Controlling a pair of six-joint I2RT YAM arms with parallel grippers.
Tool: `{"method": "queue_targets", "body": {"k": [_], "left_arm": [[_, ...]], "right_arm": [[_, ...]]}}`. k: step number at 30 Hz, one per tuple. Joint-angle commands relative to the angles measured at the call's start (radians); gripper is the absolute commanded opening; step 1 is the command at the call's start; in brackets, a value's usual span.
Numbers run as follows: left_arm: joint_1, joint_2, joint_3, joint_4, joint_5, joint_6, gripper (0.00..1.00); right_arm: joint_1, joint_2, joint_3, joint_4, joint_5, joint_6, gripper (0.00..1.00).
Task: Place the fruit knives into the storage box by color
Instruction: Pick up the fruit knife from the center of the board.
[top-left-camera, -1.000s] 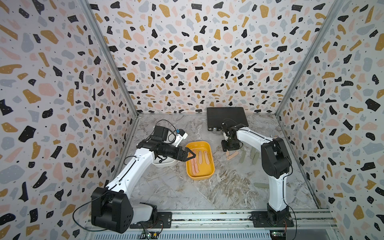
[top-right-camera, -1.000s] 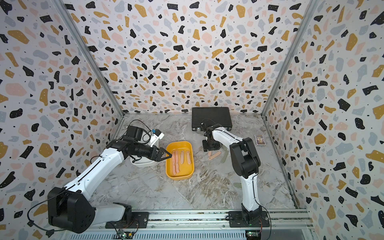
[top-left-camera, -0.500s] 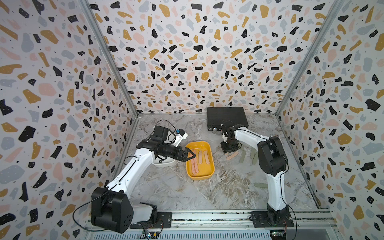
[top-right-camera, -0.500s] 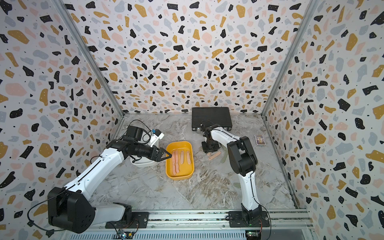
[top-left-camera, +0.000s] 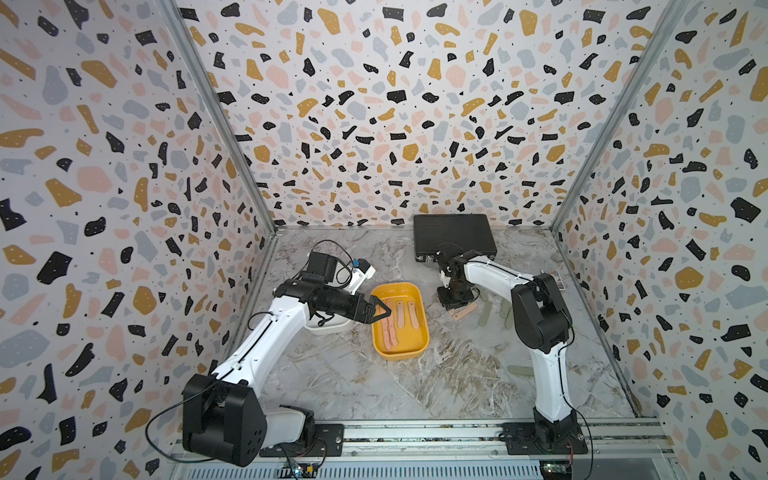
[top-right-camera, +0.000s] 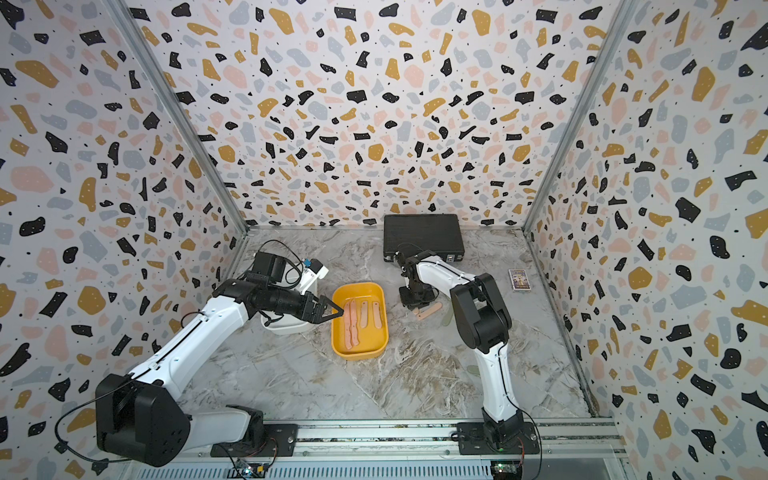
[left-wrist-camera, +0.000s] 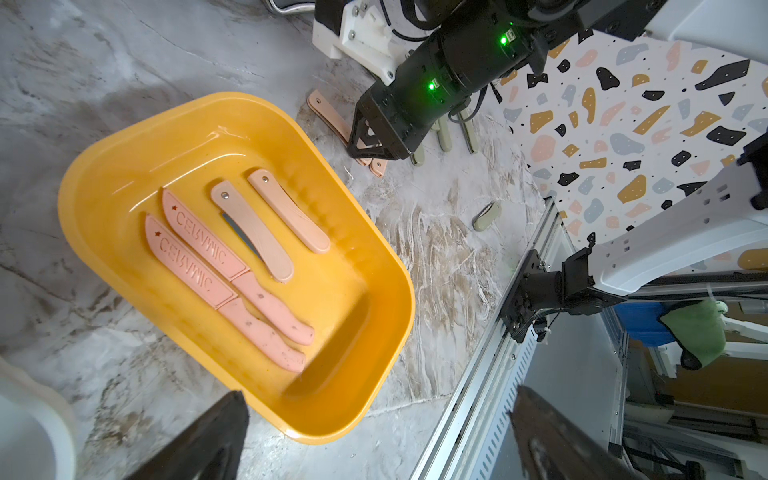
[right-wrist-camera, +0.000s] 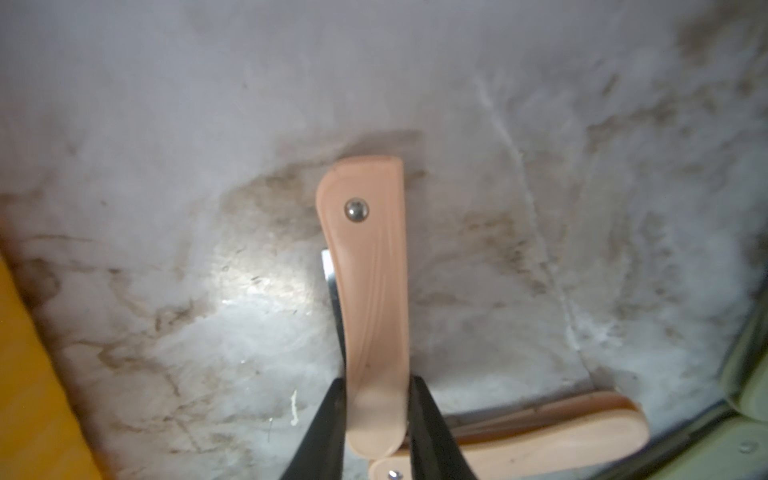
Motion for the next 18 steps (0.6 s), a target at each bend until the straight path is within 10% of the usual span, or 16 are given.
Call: {"method": "queue_targets", "body": {"k": [1, 18], "left_arm": [[-0.003, 0.004, -0.009, 0.021, 0.002, 0.017, 0.99], [-0.002, 0.016, -0.011, 0.026, 0.013, 0.018, 0.99]], "right_arm": [[0.02, -0.003, 0.015, -0.044, 0.001, -0.001, 0.27], [0.09, -0.121, -0.156, -0.017, -0.003, 0.039, 0.27]]}}
